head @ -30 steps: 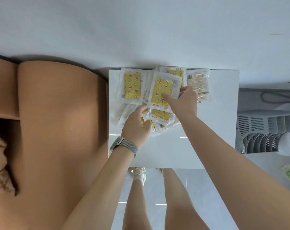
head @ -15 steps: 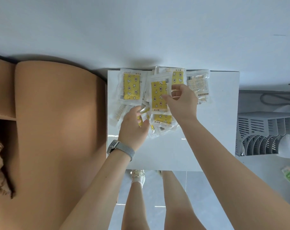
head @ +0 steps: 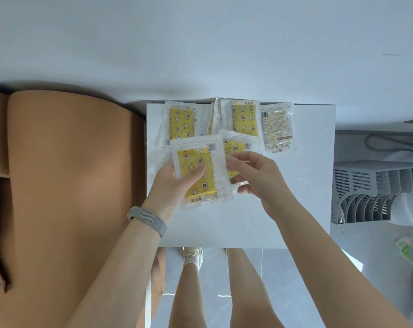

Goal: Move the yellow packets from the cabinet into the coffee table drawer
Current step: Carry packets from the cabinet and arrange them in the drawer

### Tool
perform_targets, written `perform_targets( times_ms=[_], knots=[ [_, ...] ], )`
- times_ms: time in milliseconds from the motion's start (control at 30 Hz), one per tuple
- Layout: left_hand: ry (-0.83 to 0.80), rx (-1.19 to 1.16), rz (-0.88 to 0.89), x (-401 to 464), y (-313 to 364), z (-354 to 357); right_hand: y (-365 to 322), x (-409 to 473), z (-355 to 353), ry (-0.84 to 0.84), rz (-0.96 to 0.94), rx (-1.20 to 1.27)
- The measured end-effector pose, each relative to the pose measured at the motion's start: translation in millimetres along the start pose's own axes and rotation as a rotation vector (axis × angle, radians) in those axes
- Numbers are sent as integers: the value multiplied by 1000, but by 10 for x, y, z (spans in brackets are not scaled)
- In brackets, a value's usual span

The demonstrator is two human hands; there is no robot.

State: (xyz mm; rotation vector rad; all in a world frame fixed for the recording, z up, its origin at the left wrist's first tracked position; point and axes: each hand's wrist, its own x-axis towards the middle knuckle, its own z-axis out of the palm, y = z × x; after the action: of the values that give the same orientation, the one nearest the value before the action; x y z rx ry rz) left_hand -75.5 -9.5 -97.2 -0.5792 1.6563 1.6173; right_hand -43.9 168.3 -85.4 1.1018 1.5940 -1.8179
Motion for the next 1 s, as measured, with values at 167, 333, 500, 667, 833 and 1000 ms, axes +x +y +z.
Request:
perform_targets(
  times_ms=[167, 333, 500, 667, 833, 1000],
  knots=[
    [48, 43, 7, 36, -61, -80, 92, 231, 5, 395, -24, -352],
    [83, 66, 111, 4, -116, -133, 175, 364, 190, 359, -50, -475],
    [12, 246, 172, -52, -150, -110, 332, 407, 300, 454, -74, -646],
    [-10, 255, 80, -70, -182, -139, 382, 431, 256, 508, -107, -538],
    [0, 251, 29, -80, -125, -185, 363, 350, 157, 544, -72, -304],
    [54, 178, 1, -76, -42, -150, 191, 124, 46, 411, -57, 0]
  ],
)
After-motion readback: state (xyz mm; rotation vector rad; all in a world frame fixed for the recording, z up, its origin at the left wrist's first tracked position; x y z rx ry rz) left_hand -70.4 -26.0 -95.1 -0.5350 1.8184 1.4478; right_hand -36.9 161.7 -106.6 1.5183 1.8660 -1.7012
